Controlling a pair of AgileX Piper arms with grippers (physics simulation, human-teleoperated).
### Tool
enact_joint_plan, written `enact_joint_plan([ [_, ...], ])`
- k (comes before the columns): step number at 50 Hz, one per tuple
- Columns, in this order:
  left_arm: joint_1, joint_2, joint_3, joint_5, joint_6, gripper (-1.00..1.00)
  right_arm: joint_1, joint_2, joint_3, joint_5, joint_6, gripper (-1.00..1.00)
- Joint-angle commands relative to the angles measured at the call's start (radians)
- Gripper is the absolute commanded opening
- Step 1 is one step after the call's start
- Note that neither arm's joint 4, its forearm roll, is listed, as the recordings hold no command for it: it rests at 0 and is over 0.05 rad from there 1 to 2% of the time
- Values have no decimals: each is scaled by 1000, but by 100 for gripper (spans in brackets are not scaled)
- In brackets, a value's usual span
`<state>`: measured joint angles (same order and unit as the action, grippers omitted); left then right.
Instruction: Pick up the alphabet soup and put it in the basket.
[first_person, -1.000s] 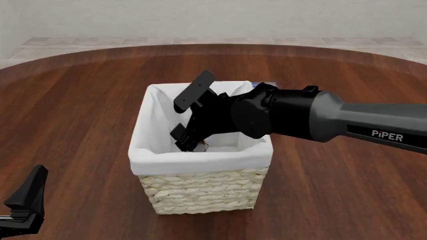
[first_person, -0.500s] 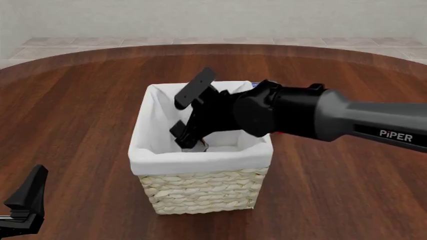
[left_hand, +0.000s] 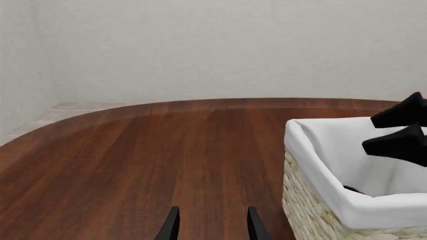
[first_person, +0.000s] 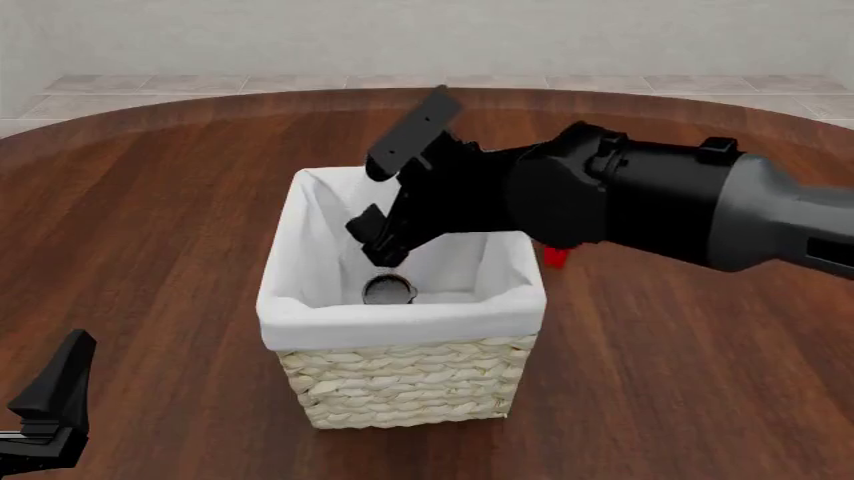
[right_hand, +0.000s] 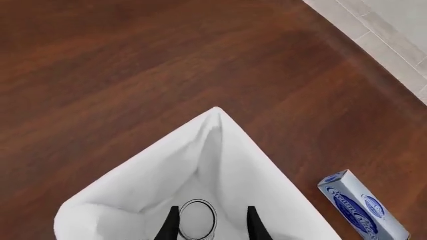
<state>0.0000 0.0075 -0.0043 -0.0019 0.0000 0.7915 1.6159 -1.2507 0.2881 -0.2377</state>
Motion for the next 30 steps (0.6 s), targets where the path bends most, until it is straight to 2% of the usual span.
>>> enact_joint_plan([
  [1, 0, 0, 0, 0, 0, 100, 7, -73, 4, 11, -6, 100],
  [18, 0, 0, 0, 0, 0, 100, 26, -178, -74, 70, -22, 100],
  [30, 0, 0, 0, 0, 0, 100, 28, -250, -144, 121, -53, 100],
])
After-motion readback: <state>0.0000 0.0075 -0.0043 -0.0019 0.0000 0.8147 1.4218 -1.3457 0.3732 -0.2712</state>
